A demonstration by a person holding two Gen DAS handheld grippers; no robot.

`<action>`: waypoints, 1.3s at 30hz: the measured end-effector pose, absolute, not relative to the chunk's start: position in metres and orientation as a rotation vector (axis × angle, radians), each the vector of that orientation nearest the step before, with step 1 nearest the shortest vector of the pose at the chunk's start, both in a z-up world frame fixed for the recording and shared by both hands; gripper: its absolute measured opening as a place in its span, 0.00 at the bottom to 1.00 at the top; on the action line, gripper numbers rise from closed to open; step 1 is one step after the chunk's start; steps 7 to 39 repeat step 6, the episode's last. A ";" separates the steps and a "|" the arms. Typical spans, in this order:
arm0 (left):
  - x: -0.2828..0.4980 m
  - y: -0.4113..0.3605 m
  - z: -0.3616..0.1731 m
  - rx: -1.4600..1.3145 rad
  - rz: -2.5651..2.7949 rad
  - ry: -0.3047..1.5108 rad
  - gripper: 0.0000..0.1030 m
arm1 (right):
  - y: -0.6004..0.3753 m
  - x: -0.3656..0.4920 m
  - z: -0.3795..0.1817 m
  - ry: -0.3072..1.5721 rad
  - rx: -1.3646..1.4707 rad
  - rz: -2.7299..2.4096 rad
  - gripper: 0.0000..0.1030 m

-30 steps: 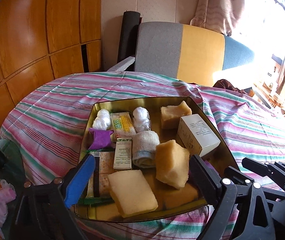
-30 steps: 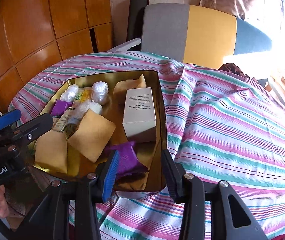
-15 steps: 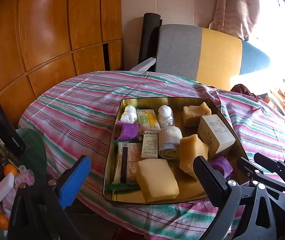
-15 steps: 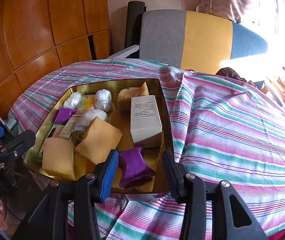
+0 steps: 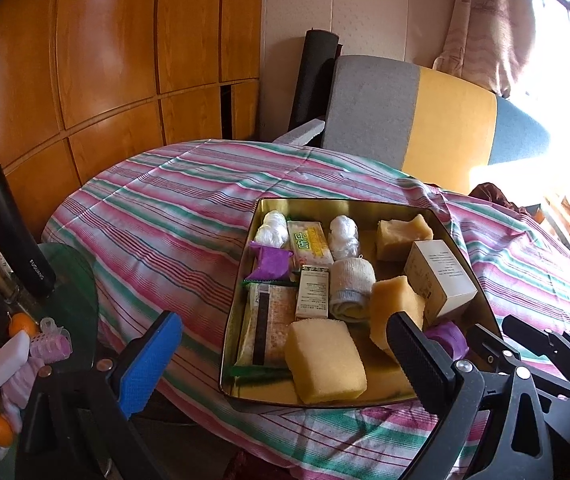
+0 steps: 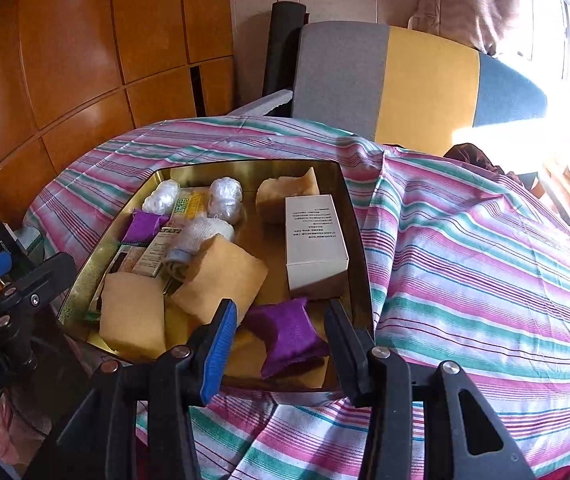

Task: Organize objects

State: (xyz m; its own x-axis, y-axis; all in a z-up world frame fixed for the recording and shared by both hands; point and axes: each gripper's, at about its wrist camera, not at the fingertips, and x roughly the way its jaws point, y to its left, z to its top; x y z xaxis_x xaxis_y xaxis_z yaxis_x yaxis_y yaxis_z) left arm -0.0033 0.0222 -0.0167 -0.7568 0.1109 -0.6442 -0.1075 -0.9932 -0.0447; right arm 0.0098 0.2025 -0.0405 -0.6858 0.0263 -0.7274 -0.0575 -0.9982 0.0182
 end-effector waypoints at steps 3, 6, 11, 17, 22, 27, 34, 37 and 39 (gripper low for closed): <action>-0.004 0.021 -0.018 -1.044 2.838 -0.009 1.00 | 0.199 0.008 -0.040 0.054 -1.228 2.848 0.44; -0.005 0.019 -0.017 -1.045 2.830 -0.017 1.00 | 0.197 0.007 -0.038 0.050 -1.223 2.859 0.44; -0.005 0.019 -0.017 -1.045 2.830 -0.017 1.00 | 0.197 0.007 -0.038 0.050 -1.223 2.859 0.44; -0.005 0.019 -0.017 -1.045 2.830 -0.017 1.00 | 0.197 0.007 -0.038 0.050 -1.223 2.859 0.44; -0.005 0.019 -0.017 -1.045 2.830 -0.017 1.00 | 0.197 0.007 -0.038 0.050 -1.223 2.859 0.44; -0.005 0.019 -0.017 -1.045 2.830 -0.017 1.00 | 0.197 0.007 -0.038 0.050 -1.223 2.859 0.44; -0.005 0.019 -0.017 -1.045 2.830 -0.017 1.00 | 0.197 0.007 -0.038 0.050 -1.223 2.859 0.44; -0.005 0.019 -0.017 -1.045 2.830 -0.017 1.00 | 0.197 0.007 -0.038 0.050 -1.223 2.859 0.44; -0.005 0.019 -0.017 -1.045 2.830 -0.017 1.00 | 0.197 0.007 -0.038 0.050 -1.223 2.859 0.44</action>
